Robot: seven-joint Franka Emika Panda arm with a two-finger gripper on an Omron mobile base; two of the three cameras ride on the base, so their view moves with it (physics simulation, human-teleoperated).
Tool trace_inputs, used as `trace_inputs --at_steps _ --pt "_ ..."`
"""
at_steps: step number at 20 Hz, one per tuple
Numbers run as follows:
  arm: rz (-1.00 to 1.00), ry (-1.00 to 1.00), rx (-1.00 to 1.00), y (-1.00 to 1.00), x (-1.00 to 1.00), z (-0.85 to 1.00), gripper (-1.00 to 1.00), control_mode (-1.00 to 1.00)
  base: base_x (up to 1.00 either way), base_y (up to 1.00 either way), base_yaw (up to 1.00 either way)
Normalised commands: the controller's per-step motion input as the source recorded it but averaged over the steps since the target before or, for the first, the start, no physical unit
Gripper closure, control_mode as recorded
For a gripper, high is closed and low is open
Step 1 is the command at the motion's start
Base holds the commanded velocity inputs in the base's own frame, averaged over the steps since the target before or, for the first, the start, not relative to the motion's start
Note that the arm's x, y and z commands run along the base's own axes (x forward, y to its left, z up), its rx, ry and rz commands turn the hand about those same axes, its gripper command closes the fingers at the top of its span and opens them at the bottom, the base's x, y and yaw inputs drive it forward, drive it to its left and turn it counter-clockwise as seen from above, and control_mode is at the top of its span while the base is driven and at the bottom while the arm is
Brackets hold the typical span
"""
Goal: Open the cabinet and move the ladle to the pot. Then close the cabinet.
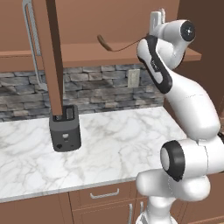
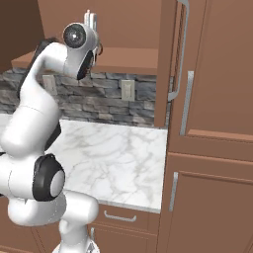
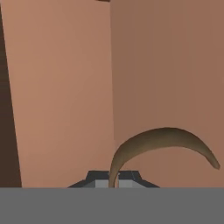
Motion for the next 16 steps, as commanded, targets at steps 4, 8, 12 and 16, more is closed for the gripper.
trace_inputs --at_steps 4,8,12,16 --pt "-0.07 0.05 0.10 0.00 -0.90 0.06 1.00 -1.00 0.00 0.00 0.00" --pt "-0.07 0.05 0.10 0.00 -0.96 0.21 1.00 -1.00 0.00 0.00 0.00" --pt "-0.06 0.04 0.12 -0.02 -0.99 0.18 1.00 -1.00 0.00 0.00 0.00" --pt "-0.03 0.10 0.17 0.00 -0.98 0.07 1.00 -1.00 0.00 0.00 0.00"
